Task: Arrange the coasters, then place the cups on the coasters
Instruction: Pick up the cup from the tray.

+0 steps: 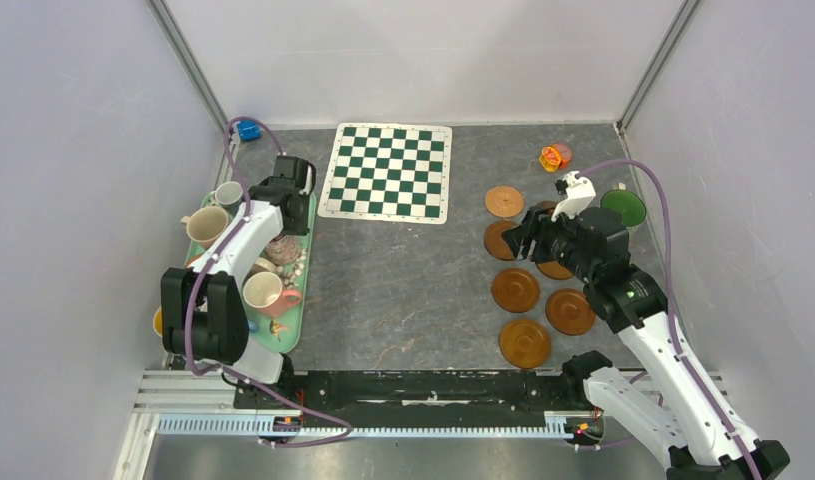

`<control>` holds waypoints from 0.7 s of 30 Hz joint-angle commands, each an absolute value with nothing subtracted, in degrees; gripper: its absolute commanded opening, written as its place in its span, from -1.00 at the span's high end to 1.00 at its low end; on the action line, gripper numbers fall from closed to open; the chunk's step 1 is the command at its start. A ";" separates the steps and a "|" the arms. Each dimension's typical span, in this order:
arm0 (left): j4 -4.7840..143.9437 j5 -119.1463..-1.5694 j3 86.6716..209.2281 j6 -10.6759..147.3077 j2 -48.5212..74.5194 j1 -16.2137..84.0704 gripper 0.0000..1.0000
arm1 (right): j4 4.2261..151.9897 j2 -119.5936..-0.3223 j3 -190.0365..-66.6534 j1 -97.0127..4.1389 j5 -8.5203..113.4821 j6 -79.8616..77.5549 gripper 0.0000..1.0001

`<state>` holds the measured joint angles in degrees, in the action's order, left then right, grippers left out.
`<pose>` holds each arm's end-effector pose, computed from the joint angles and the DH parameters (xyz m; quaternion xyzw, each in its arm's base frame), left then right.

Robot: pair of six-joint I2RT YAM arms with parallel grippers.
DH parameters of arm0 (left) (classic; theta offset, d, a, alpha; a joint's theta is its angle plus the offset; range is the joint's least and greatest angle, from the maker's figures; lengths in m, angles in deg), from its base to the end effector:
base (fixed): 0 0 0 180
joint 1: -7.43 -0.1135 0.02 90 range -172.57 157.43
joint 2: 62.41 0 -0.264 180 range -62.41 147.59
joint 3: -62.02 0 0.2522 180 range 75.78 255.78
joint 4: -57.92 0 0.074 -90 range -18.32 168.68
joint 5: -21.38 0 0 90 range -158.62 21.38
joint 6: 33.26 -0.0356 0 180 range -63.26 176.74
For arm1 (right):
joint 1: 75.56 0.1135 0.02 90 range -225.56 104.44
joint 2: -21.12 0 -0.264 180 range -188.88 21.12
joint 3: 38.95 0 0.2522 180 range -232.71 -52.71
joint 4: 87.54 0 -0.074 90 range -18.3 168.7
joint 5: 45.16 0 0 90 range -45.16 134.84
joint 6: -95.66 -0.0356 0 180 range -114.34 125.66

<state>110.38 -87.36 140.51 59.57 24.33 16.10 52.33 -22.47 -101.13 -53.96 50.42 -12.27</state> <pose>0.3055 -0.0350 0.2469 0.0075 0.9555 0.1317 0.2640 0.1564 0.0657 0.3357 -0.0538 0.8245 0.2279 0.5151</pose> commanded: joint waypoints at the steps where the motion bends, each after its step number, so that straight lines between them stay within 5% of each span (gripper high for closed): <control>1: 110.49 -84.57 144.14 57.09 24.83 15.98 0.29 | 53.03 -22.65 -103.64 -53.76 50.33 -11.59 -0.21; 11: 113.36 -84.76 147.90 57.87 22.98 16.04 0.95 | 52.86 -22.72 -104.48 -53.77 50.62 -12.20 -0.22; 21: 121.09 -90.19 154.22 58.80 20.27 19.76 0.96 | 54.86 -23.88 -103.12 -53.77 54.09 -14.65 -0.22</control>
